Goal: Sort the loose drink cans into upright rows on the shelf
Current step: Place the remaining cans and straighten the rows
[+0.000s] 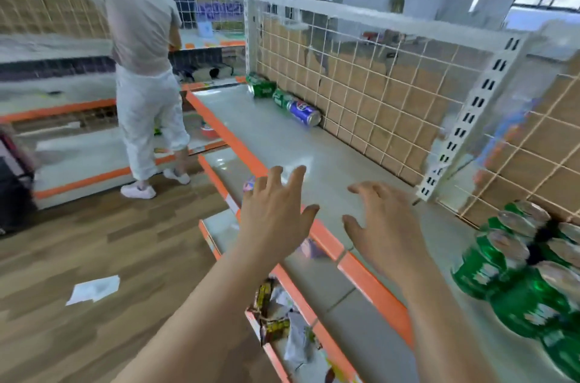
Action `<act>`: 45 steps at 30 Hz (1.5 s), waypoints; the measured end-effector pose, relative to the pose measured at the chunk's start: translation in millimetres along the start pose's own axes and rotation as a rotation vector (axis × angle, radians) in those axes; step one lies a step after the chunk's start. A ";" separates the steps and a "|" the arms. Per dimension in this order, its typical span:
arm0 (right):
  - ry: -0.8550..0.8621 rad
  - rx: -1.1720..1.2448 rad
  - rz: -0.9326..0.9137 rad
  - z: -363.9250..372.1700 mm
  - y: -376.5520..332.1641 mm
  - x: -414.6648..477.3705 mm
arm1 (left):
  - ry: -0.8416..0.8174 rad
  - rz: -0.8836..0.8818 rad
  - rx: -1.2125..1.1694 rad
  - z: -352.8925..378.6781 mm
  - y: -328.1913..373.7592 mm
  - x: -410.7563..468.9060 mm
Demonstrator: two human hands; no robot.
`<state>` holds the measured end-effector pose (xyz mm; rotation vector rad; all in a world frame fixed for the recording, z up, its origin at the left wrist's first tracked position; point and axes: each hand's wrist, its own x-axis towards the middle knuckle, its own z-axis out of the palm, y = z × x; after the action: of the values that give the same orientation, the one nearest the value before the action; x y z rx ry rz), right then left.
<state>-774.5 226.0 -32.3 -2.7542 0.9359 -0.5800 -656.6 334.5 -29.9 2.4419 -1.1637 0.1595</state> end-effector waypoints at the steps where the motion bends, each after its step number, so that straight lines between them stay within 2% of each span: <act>1: 0.000 0.001 0.001 8.0 -6.7 10.4 | -0.004 -0.006 0.005 -0.3 -9.7 8.3; 7: -0.026 -0.001 -0.041 62.0 -42.7 87.1 | -0.027 -0.054 0.002 15.0 -70.1 76.4; 12: -0.048 -0.019 -0.059 109.4 -56.7 181.3 | -0.065 -0.045 0.040 35.4 -121.0 168.3; 22: -0.123 -0.077 0.040 167.5 -69.0 334.9 | -0.158 -0.013 0.059 53.9 -190.7 331.1; 29: -0.137 -0.119 0.179 213.0 -66.2 420.4 | -0.296 0.113 0.072 94.2 -225.5 443.8; 35: -0.103 -0.111 0.453 243.3 -63.9 498.6 | -0.332 0.311 0.059 127.6 -252.8 556.0; 39: -0.092 -0.147 0.545 255.9 -54.3 533.8 | -0.400 0.396 0.018 148.5 -254.8 612.0; 42: -0.087 -0.164 0.635 261.5 -44.9 552.3 | -0.491 0.435 -0.080 175.2 -252.4 641.5; 45: -0.139 -0.217 0.712 268.4 -33.7 564.8 | -0.650 0.393 -0.203 197.8 -245.5 659.7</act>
<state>-234.2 -84.6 -94.2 -2.3216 1.8867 -0.1635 -61.6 -83.9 -103.5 2.1076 -1.8173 -0.6529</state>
